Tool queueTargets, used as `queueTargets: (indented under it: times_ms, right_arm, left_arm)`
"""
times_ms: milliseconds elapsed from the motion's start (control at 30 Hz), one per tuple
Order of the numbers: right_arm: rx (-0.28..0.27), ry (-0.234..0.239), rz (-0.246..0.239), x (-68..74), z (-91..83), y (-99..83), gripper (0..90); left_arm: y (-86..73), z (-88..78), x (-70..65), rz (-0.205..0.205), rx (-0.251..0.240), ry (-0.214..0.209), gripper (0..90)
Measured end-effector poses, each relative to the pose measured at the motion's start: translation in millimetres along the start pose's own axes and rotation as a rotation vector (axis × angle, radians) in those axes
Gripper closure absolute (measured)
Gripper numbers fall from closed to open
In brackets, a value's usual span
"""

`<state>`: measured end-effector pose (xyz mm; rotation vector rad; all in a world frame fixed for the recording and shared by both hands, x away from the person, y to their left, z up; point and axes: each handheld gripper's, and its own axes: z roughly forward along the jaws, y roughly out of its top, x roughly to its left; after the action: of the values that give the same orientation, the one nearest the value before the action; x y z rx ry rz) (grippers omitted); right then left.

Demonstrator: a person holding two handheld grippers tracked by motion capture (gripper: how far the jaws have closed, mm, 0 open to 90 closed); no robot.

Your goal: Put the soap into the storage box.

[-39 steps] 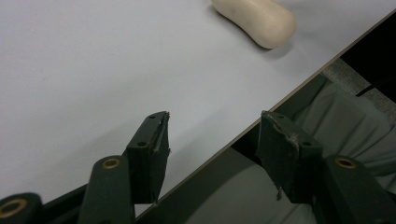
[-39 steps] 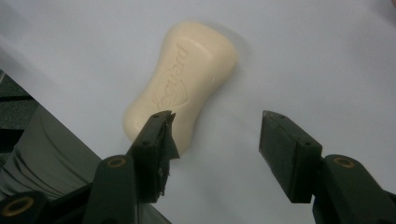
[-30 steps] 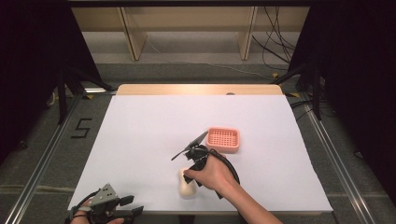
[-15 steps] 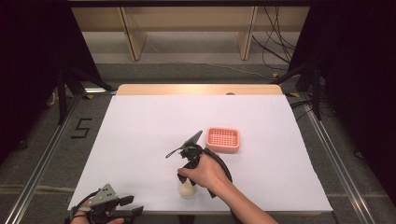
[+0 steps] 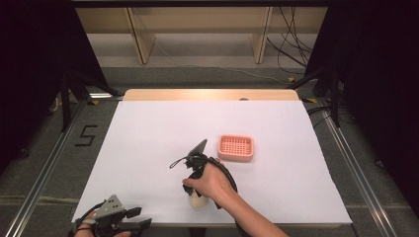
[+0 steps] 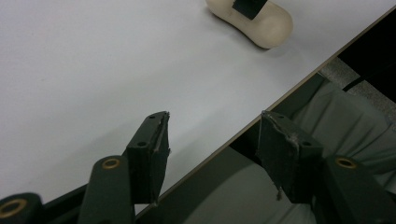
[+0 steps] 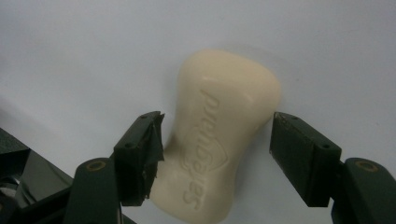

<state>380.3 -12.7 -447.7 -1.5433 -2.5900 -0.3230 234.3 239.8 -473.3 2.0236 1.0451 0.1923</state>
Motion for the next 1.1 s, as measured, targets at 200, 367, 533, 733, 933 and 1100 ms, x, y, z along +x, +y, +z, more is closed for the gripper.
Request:
queueTargets:
  times_ms: [200,367,533,733,933,1100]
  right_arm:
    - [0.022,-0.007,-0.016,2.7,5.5,-0.1,37.7]
    - [0.047,-0.01,-0.044,4.6,10.3,0.8,43.6]
    - [0.068,-0.029,-0.108,3.9,11.0,2.5,49.9]
    - [0.082,-0.043,-0.157,4.5,9.4,2.8,50.3]
    - [0.083,-0.048,-0.226,4.1,9.1,3.5,49.2]
    - [0.085,-0.068,-0.262,4.8,10.5,4.7,48.1]
  left_arm:
    - [-0.1,0.5,-0.7,-0.003,-0.006,0.0,42.7]
    - [-0.4,0.6,-2.1,-0.02,-0.026,-0.02,42.7]
    - [-0.5,0.5,-2.5,-0.021,-0.026,-0.022,42.8]
    - [-0.3,0.0,-2.5,-0.018,-0.018,-0.022,42.8]
    - [-0.2,-0.2,-2.4,-0.017,-0.014,-0.025,42.8]
    - [-0.1,-0.4,-2.3,-0.016,-0.01,-0.027,42.8]
